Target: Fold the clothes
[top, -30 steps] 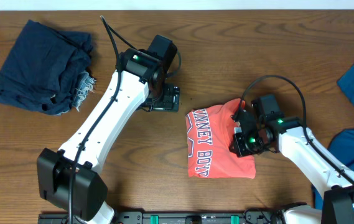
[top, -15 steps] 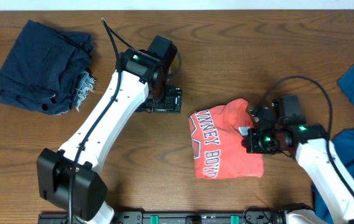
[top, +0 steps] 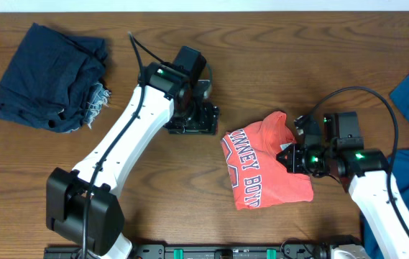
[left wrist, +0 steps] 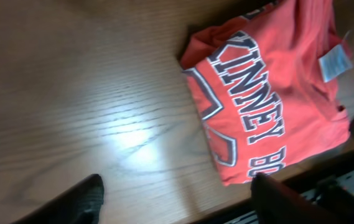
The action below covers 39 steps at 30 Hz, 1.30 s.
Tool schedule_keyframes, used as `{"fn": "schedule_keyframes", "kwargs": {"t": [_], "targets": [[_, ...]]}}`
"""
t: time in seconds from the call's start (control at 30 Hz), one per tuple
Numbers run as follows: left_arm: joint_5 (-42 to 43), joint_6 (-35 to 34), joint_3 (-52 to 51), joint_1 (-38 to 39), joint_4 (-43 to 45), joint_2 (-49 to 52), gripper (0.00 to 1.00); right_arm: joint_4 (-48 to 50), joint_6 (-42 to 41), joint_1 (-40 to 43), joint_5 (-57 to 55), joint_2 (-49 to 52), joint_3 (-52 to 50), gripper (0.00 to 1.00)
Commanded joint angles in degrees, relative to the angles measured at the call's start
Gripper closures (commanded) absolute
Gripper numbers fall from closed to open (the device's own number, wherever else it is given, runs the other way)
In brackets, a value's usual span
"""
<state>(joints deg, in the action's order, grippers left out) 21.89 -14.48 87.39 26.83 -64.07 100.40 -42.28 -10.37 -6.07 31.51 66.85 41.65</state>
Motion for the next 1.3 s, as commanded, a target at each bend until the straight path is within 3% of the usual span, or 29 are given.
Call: {"fn": "schedule_keyframes", "kwargs": {"t": [0.0, 0.1, 0.3, 0.5, 0.57, 1.07, 1.27], "targets": [[1.7, 2.0, -1.6, 0.8, 2.2, 0.3, 0.49, -1.6, 2.4, -1.0, 7.7, -0.3, 0.7, 0.96], [1.7, 2.0, -2.6, 1.2, 5.1, 0.3, 0.61, -2.0, 3.2, -4.0, 6.0, 1.6, -1.3, 0.97], [1.7, 2.0, -2.8, 2.6, 7.7, 0.3, 0.55, 5.5, -0.6, -8.2, -0.4, 11.6, -9.6, 0.96], [1.6, 2.0, -2.8, 4.6, 9.5, 0.5, 0.56, 11.7, -10.2, -7.3, -1.6, 23.5, -11.1, 0.99], [1.7, 2.0, -2.8, 5.6, 10.3, 1.0, 0.60, 11.2, -11.1, -7.0, -1.7, 25.2, -10.3, 0.99], [4.4, 1.7, -2.9, 14.4, 23.3, 17.6, 0.90, 5.6, -9.6, -7.0, -3.0, 13.4, -8.0, 0.98], [2.4, -1.0, -2.9, 13.9, 28.7, 26.1, 0.93, 3.2, -10.0, -7.0, -3.0, 10.3, -7.9, 0.98]]}}
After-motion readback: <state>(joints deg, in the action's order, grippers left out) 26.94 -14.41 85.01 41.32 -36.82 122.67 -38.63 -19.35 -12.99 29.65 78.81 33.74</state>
